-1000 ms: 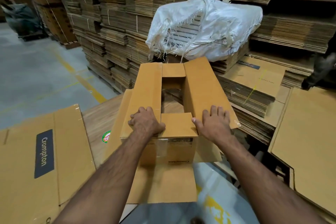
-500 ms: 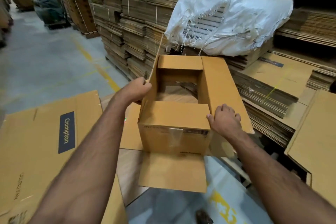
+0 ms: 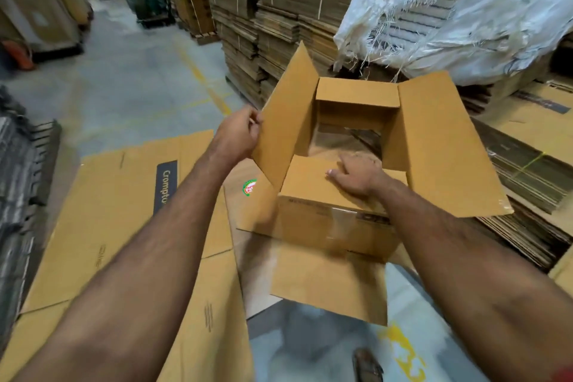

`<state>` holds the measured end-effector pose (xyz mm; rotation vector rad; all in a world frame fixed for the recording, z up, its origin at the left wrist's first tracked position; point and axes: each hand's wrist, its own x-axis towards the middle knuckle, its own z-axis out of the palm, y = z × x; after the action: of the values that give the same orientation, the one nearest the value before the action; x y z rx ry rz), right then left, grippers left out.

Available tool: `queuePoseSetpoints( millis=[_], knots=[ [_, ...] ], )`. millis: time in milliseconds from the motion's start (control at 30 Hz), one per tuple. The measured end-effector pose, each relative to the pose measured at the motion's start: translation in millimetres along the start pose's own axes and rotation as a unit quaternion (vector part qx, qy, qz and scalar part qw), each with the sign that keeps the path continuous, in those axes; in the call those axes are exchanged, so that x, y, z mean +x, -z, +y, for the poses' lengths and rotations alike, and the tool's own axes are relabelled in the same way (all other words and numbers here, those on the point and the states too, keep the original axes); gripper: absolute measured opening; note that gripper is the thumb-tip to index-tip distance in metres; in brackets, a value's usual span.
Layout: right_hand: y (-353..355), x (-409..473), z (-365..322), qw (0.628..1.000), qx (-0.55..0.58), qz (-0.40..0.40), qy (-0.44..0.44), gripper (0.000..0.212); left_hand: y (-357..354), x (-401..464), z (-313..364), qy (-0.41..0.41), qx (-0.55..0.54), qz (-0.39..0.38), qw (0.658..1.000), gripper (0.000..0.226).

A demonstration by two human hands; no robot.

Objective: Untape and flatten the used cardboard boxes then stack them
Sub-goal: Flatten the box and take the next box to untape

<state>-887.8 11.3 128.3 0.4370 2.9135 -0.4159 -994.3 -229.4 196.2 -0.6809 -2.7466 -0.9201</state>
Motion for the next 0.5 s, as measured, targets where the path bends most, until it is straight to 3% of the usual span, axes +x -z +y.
queuePoseSetpoints(
  millis=[100, 167, 267, 367, 500],
  knots=[
    [16.0, 3.2, -9.0, 0.999, 0.008, 0.037, 0.002, 0.063, 12.2, -4.4, -13.8, 0.035, -0.087, -0.055, 0.994, 0.043],
    [31.5, 2.1, -15.0, 0.998, -0.018, 0.055, 0.003, 0.055, 19.7, -5.4, -23.5, 0.013, -0.104, -0.085, 0.991, 0.057],
    [58.3, -8.5, -35.0, 0.992, -0.107, 0.069, -0.027, 0.039, 21.3, -0.5, -29.6, -0.095, 0.006, -0.126, 0.988, 0.068],
    [78.0, -24.9, -58.2, 0.975, -0.174, 0.128, -0.051, 0.03, 12.8, 7.3, -23.1, -0.224, 0.159, -0.139, 0.952, 0.061],
    [93.9, -44.6, -74.3, 0.975, -0.166, 0.144, -0.027, 0.024, 11.6, 20.6, -0.8, -0.273, 0.289, -0.154, 0.904, 0.054]
  ],
)
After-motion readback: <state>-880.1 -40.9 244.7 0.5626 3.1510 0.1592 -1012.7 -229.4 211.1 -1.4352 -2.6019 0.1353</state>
